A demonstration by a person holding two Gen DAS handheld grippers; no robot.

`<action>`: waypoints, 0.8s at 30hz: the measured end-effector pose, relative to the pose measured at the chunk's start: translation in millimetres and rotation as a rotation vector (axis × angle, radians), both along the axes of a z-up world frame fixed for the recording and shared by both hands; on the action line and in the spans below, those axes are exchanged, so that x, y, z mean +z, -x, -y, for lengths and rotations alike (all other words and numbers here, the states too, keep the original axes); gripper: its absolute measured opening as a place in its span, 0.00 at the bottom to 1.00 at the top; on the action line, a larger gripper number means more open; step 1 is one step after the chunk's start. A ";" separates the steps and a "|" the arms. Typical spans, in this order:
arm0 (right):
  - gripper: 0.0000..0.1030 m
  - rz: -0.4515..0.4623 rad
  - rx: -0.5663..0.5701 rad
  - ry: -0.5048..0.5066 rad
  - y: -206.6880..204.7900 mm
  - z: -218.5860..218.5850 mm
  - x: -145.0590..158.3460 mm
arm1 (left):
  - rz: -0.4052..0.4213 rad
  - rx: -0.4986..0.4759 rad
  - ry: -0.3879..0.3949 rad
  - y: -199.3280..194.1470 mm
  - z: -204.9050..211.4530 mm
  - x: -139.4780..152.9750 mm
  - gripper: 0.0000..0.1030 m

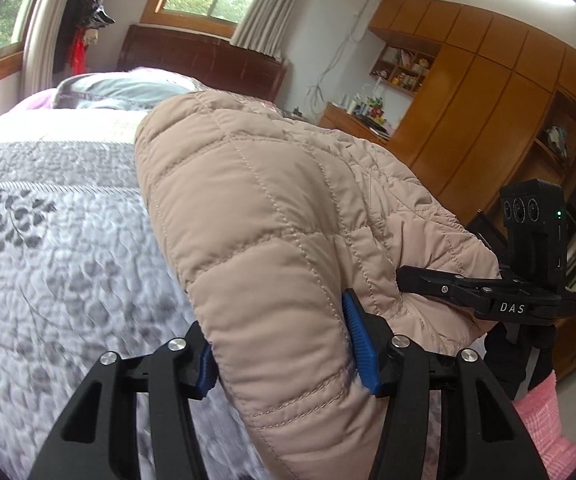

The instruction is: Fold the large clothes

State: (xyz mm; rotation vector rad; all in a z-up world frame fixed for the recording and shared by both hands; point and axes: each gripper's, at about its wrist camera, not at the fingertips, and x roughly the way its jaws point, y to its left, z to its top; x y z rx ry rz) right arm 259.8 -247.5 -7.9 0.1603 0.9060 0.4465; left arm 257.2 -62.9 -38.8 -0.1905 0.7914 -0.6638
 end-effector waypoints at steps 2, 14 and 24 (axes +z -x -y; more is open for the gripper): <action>0.42 0.002 0.002 -0.007 -16.7 -0.7 -3.0 | 0.013 0.018 -0.002 -16.3 -7.7 -2.0 0.53; 0.42 -0.111 0.001 -0.087 -88.9 -4.5 -64.8 | -0.095 0.059 -0.005 -87.7 -29.7 -59.4 0.54; 0.75 -0.171 -0.025 -0.075 -70.5 7.9 -75.0 | -0.177 0.045 -0.008 -90.4 -44.4 -81.4 0.71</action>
